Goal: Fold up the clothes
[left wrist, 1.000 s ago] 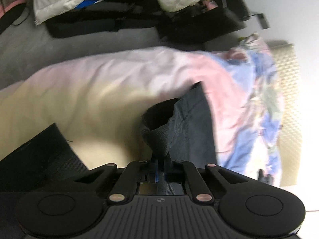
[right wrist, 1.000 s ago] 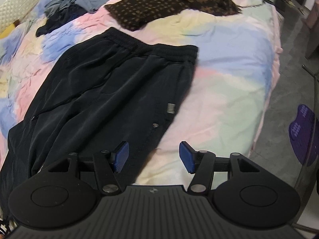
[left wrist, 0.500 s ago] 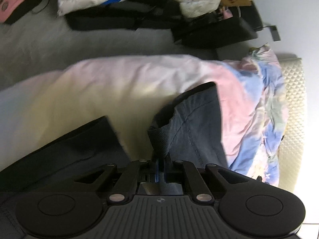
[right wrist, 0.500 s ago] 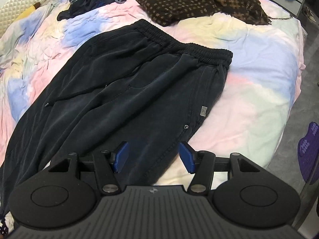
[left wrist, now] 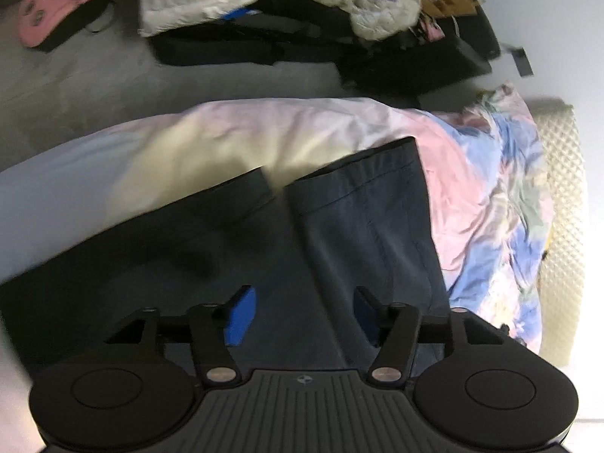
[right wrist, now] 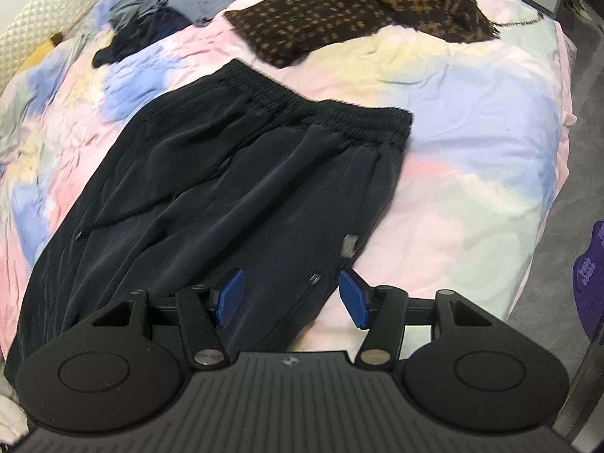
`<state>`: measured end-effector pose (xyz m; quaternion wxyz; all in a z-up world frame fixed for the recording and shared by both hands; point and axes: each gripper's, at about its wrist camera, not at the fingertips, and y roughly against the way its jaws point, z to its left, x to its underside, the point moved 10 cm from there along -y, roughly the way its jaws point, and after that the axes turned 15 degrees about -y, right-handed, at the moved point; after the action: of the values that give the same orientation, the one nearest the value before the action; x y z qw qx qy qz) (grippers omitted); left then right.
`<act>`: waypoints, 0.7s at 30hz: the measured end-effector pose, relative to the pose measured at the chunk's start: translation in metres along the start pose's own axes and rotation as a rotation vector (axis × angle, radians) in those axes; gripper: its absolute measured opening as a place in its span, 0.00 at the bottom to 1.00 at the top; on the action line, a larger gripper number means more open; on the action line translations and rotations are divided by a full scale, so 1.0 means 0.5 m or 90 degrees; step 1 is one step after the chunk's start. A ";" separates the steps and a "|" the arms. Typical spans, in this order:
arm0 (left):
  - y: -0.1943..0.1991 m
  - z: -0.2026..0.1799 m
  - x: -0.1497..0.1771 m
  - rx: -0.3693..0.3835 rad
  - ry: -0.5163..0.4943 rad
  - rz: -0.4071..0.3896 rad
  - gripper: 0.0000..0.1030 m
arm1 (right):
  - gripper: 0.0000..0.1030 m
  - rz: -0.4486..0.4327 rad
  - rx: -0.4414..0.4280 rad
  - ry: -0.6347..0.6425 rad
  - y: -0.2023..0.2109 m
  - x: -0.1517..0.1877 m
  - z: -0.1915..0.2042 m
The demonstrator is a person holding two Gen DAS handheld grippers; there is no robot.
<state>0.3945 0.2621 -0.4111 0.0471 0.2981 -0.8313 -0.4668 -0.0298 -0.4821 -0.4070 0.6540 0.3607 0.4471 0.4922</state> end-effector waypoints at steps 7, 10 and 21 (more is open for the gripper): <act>0.121 0.045 0.114 -0.050 0.081 -0.028 0.76 | 0.61 0.007 -0.003 -0.049 -0.076 -0.112 -0.078; 0.172 0.059 0.160 -0.075 0.103 -0.039 0.77 | 0.64 0.014 -0.003 -0.079 -0.121 -0.156 -0.117; 0.342 0.118 0.268 -0.166 0.188 -0.096 0.78 | 0.63 0.036 -0.013 -0.125 -0.311 -0.269 -0.188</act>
<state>0.1865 0.3000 -0.3334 0.1718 0.4161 -0.7234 -0.5235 -0.0838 -0.6488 -0.5498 0.6843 0.4132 0.3653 0.4770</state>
